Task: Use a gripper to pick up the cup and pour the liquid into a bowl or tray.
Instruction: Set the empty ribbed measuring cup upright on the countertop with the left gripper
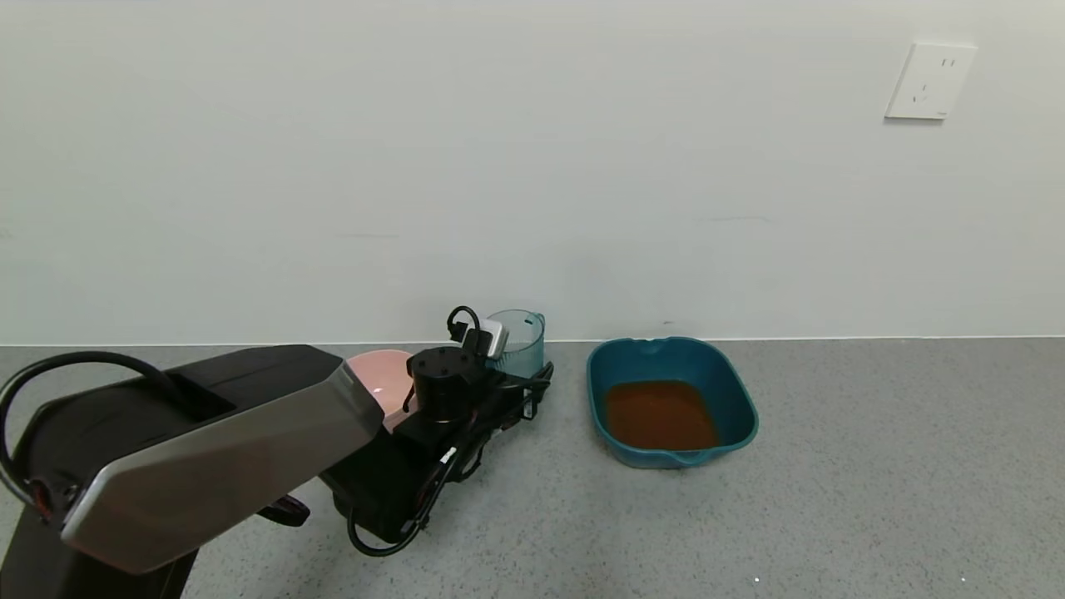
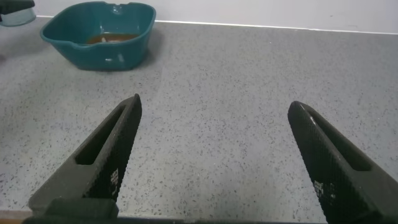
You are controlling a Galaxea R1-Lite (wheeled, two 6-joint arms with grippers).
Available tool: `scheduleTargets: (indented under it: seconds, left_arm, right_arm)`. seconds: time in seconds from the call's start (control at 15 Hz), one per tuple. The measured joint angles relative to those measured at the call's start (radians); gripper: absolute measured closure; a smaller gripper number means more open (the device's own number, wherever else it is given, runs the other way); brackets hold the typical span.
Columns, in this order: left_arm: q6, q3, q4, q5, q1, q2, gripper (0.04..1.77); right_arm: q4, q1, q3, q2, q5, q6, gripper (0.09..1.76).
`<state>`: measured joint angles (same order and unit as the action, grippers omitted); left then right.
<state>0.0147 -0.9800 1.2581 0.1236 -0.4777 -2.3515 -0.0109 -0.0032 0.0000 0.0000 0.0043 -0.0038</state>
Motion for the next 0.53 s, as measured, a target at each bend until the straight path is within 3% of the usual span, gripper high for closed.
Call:
scheduleTargets:
  seconds: [0.53]
  left_arm:
    - [0.004, -0.078, 0.0, 0.058, -0.002, -0.112, 0.48]
  right_arm:
    - [0.0, 0.001, 0.0, 0.0, 0.0, 0.0, 0.14]
